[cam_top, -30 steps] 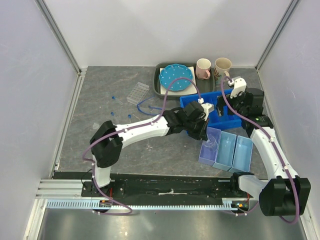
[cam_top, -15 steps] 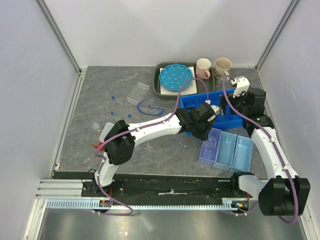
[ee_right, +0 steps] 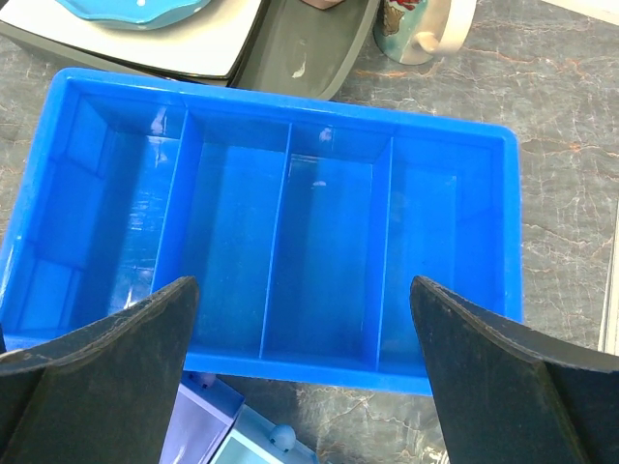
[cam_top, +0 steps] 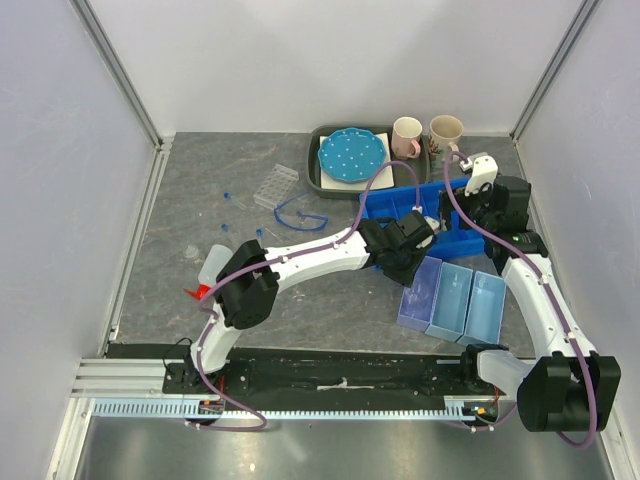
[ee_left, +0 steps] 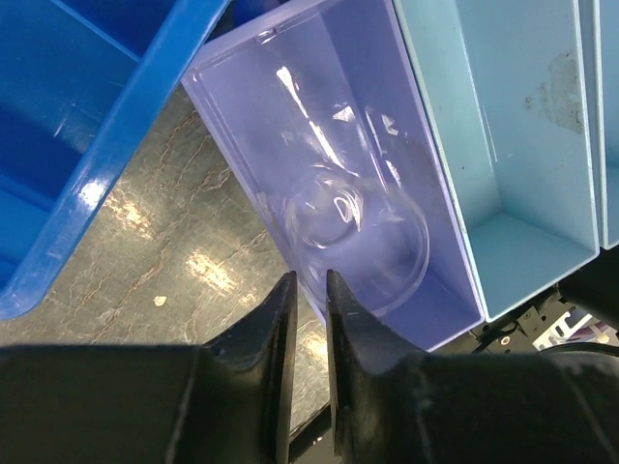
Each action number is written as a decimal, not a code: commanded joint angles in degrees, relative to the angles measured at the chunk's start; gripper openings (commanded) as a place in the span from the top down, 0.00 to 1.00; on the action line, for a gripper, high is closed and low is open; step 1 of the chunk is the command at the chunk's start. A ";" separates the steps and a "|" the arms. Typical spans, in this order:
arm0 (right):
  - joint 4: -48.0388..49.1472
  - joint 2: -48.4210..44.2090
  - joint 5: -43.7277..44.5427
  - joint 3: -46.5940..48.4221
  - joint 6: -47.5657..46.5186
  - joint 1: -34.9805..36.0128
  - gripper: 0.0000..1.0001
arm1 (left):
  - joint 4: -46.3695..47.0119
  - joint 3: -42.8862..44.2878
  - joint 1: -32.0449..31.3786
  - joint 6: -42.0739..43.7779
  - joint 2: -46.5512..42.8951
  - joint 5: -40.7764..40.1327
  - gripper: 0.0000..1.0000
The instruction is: Organize the chemistry lab equipment
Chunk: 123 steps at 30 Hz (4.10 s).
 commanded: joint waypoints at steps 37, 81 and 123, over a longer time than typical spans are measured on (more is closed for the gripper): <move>-23.19 2.49 -20.39 12.26 -14.20 -23.37 0.02 | 9.10 -49.63 23.82 17.00 -58.87 -17.86 0.00; -18.21 31.24 4.67 6.83 -19.67 -29.54 0.02 | 6.73 -51.75 23.73 17.45 -63.35 -18.32 0.02; -48.09 0.75 -13.61 11.66 -33.37 -14.09 0.44 | 6.73 -51.93 23.73 17.54 -63.09 -19.11 0.02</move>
